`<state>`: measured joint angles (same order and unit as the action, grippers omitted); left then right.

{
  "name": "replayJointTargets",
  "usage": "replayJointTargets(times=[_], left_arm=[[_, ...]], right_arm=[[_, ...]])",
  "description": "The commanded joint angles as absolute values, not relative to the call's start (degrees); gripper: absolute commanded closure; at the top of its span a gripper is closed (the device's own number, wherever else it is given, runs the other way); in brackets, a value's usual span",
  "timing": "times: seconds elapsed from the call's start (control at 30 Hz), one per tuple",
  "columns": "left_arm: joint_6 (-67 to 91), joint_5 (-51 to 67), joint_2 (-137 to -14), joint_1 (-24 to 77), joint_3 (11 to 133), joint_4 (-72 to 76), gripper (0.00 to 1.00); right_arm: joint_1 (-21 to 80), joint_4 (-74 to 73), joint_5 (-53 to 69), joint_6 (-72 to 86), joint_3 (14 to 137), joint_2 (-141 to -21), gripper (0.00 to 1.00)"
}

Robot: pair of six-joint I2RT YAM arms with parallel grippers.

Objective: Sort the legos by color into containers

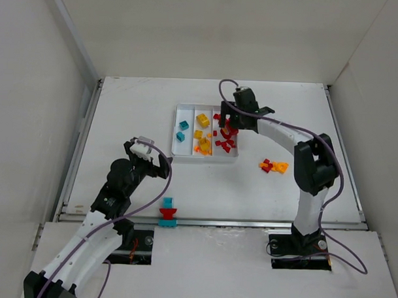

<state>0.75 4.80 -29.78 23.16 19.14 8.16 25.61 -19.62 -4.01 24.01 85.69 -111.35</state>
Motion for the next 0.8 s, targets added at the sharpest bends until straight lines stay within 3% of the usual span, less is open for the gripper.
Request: replayJointTargets(times=[0.0,0.07,0.23,0.37,0.53,0.77], left_arm=[[1.7,3.5,-29.4,22.7,18.9,12.0,0.01],[1.7,2.9,-29.4,22.1,18.9,12.0,0.01],[2.2,-2.4,-28.2,20.1,18.4,12.0,0.01],[2.2,-15.2,-27.7,18.5,19.5,12.0,0.01],[3.2,-28.7,-27.2,15.6,20.0,12.0,0.01],[2.7,-33.9,-25.1,12.0,18.9,13.7,0.01]], right_arm=[[32.6,-22.4,-13.2,16.1,88.9,-105.3,0.00],[35.9,-23.0,-17.7,15.4,88.4,-102.7,0.00],[38.5,-25.2,-16.0,22.6,81.0,-91.4,0.00],[45.2,-27.4,-15.5,32.0,75.6,-86.3,0.00],[57.6,-29.4,-18.6,40.9,73.8,-86.8,0.00],[67.5,-28.8,-20.0,46.6,76.7,-94.2,0.00]])
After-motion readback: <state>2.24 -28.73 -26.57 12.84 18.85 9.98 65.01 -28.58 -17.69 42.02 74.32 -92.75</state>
